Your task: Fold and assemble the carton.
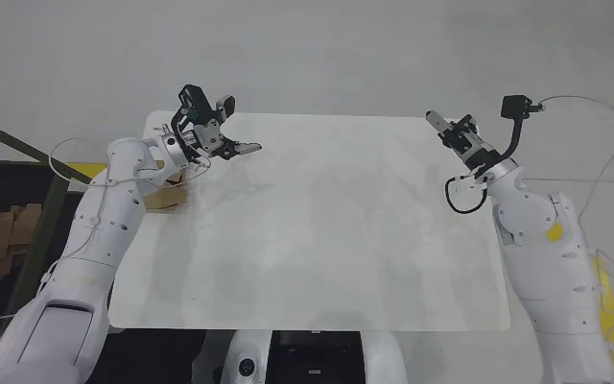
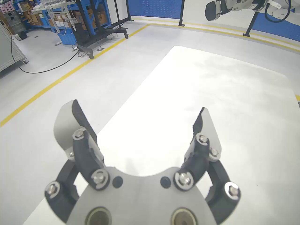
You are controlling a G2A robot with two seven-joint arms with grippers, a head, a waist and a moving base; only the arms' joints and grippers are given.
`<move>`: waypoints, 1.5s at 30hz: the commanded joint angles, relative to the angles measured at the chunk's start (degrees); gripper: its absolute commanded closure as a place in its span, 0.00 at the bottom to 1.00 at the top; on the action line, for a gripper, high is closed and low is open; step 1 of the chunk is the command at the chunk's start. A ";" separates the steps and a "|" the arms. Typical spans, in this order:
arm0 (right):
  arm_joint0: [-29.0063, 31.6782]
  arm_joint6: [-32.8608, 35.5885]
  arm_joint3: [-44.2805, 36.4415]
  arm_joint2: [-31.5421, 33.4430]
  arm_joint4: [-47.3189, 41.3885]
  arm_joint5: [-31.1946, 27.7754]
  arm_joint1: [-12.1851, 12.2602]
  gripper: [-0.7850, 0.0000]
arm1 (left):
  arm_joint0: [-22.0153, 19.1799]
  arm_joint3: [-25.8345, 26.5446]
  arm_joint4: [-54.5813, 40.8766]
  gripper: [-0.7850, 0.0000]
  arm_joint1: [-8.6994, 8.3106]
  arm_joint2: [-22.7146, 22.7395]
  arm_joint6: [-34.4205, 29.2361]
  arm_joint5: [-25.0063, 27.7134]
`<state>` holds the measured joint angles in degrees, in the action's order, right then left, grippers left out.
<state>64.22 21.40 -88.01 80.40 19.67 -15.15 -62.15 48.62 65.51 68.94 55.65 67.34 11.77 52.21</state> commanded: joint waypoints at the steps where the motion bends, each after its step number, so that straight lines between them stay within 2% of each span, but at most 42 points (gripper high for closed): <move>1: 0.00 0.00 0.00 0.00 0.00 0.00 0.00 0.00 | 0.00 0.00 0.00 0.00 0.00 0.00 0.00 0.00; 21: 0.00 0.00 0.00 0.00 0.00 0.00 0.00 0.00 | 0.00 0.00 0.00 0.00 0.00 0.00 0.00 0.00; 25: 0.00 0.00 0.00 0.00 0.00 0.00 0.00 0.00 | 1.37 0.68 -4.05 0.00 -0.25 1.47 -2.47 0.33; 30: 0.00 0.00 0.00 0.00 0.00 0.00 0.00 0.00 | 1.96 0.20 -14.55 0.00 -0.94 3.63 -10.63 5.79; 37: 0.00 0.00 0.00 0.00 0.00 0.00 0.00 0.00 | 2.80 0.76 -33.64 0.00 -2.53 4.71 -25.94 5.79; 45: 0.00 0.00 0.00 0.00 0.00 0.00 0.00 0.00 | 2.04 -2.16 -54.59 0.00 -5.15 8.03 -43.85 4.47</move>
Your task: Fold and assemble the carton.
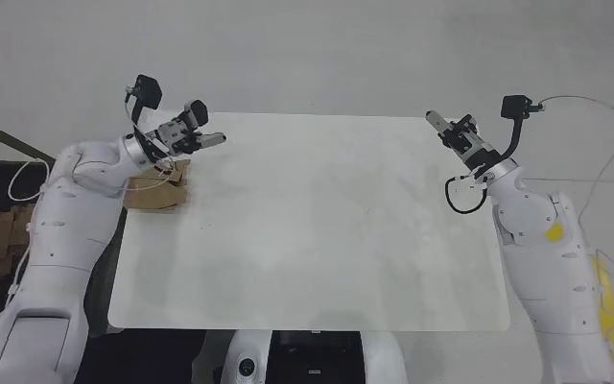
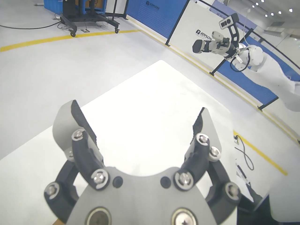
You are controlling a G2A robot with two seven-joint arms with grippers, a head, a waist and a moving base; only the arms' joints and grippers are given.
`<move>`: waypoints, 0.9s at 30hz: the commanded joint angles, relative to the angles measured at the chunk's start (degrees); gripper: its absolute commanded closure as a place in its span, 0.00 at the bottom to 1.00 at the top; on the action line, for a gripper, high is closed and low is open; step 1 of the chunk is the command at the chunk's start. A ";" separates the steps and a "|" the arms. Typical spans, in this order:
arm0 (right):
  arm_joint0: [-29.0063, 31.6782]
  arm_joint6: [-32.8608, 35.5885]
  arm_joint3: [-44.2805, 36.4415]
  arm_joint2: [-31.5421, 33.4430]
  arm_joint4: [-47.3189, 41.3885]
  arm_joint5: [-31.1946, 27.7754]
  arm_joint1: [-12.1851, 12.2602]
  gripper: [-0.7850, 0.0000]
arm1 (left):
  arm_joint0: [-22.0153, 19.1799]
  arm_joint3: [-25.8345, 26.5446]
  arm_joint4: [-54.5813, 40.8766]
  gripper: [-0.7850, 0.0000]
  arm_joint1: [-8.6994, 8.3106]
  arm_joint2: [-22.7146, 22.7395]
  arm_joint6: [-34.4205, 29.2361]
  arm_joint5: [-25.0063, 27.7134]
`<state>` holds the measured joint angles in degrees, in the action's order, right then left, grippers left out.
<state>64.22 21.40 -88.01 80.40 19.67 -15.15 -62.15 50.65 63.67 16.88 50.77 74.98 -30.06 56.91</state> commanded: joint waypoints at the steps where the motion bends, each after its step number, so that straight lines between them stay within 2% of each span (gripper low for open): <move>1: 0.00 0.00 0.00 0.00 0.00 0.00 0.00 0.00 | -0.07 -0.81 -4.27 0.00 -0.57 0.92 -3.66 -0.69; 8: 0.00 0.00 0.00 0.00 0.00 0.00 0.00 0.00 | -1.15 -4.88 -13.88 0.00 -2.00 3.18 -12.38 -3.35; 16: 0.00 0.00 0.00 0.00 0.00 0.00 0.00 0.00 | -2.49 -10.16 -25.88 0.00 -2.60 3.63 -19.71 -4.89; 27: 0.00 0.00 0.00 0.00 0.00 0.00 0.00 0.00 | -2.60 -10.41 -26.69 0.00 -2.62 3.63 -20.24 -4.96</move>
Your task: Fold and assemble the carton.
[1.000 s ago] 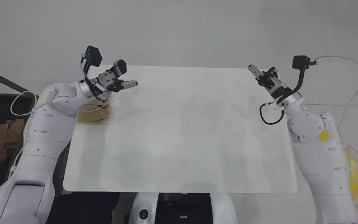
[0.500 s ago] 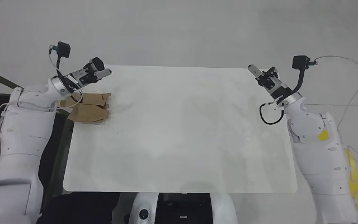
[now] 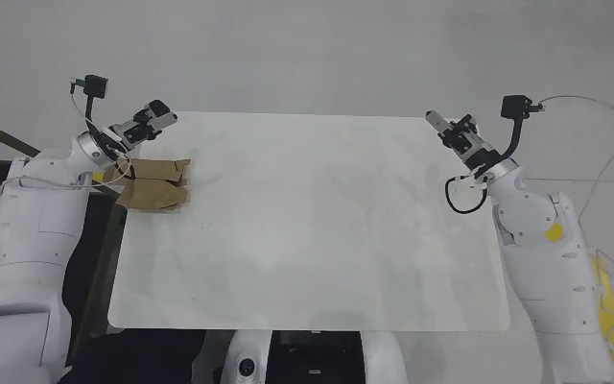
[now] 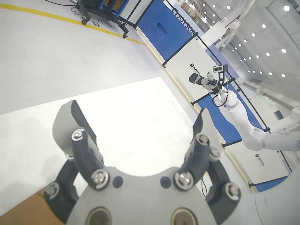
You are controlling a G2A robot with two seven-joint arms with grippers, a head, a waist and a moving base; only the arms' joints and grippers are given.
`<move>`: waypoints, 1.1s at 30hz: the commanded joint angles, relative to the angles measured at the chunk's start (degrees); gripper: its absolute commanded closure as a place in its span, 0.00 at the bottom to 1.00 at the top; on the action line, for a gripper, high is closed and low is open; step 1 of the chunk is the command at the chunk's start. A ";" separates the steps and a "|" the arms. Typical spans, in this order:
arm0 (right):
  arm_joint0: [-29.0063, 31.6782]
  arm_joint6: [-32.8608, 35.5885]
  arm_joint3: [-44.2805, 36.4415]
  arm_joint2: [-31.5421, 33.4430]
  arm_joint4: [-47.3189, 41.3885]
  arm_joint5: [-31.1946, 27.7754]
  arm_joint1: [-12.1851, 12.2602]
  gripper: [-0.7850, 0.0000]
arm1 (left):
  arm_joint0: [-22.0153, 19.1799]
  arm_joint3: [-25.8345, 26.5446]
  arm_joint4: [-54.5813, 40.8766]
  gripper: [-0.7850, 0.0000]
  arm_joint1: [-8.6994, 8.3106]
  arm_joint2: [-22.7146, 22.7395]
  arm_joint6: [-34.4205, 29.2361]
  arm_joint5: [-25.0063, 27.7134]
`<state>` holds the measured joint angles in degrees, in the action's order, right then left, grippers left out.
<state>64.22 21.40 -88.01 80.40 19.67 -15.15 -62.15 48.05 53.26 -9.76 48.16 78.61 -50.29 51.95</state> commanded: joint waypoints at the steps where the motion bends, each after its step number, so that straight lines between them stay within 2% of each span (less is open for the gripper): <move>1: 0.00 0.00 0.00 0.00 0.00 0.00 0.00 0.00 | 0.00 0.00 -0.05 0.00 0.00 0.00 -0.01 0.00; 12: 0.00 0.00 0.00 0.00 0.00 0.00 0.00 0.00 | 0.00 0.00 -0.05 0.00 0.00 0.00 -0.01 0.00; 15: 0.00 0.00 0.00 0.00 0.00 0.00 0.00 0.00 | 0.93 0.49 0.36 0.00 -0.23 0.74 1.39 -2.04; 19: 0.00 0.00 0.00 0.00 0.00 0.00 0.00 0.00 | 1.62 -1.28 -2.98 0.00 -0.91 2.84 -0.14 -5.61; 23: 0.00 0.00 0.00 0.00 0.00 0.00 0.00 0.00 | 1.87 -3.43 -4.14 0.00 -1.86 5.40 -2.31 -5.54; 33: 0.00 0.00 0.00 0.00 0.00 0.00 0.00 0.00 | 0.89 -9.47 -2.99 0.00 -3.08 8.18 -2.01 -6.75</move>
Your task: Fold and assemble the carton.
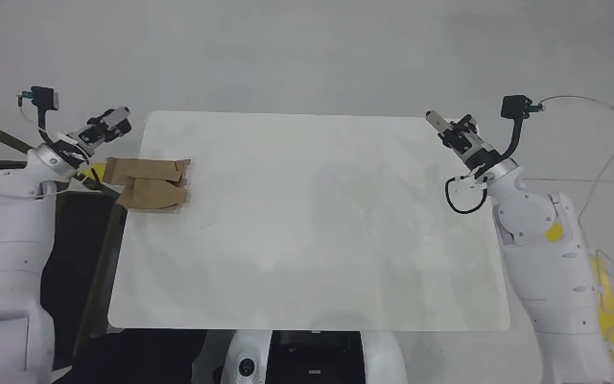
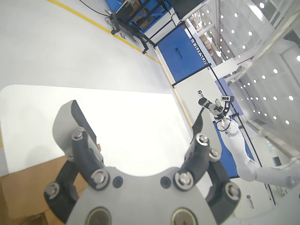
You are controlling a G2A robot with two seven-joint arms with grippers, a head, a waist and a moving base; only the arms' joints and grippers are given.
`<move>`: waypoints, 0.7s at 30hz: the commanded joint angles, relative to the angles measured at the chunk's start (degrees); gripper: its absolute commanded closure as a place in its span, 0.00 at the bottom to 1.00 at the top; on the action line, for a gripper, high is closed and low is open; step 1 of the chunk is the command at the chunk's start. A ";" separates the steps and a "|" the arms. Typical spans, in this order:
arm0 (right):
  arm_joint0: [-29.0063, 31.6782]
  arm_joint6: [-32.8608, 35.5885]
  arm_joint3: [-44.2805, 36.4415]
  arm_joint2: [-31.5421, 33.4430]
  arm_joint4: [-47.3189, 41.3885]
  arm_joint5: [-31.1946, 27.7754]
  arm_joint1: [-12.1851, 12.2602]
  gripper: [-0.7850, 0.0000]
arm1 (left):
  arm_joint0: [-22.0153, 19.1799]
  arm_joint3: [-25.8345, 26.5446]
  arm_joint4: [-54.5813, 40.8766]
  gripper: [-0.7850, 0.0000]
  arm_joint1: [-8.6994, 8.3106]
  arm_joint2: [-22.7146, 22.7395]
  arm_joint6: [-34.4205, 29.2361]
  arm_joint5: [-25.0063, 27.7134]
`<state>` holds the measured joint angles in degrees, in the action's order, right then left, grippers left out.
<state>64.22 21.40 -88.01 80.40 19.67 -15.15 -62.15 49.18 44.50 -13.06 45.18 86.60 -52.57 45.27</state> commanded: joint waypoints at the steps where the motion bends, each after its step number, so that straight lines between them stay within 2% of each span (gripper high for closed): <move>1: 0.00 0.00 0.00 0.00 0.00 0.00 0.00 0.00 | -0.52 -1.40 0.83 0.00 -0.20 0.35 0.60 -0.20; 14: 0.00 0.00 0.00 0.00 0.00 0.00 0.00 0.00 | -5.25 -12.12 5.49 0.00 -1.78 2.27 2.79 -3.75; 21: 0.00 0.00 0.00 0.00 0.00 0.00 0.00 0.00 | -8.27 -17.34 9.97 0.00 -2.99 3.07 6.26 -5.09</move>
<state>64.22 21.40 -88.01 80.40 19.67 -15.15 -62.15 41.22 27.83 -4.02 42.37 89.64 -46.96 40.28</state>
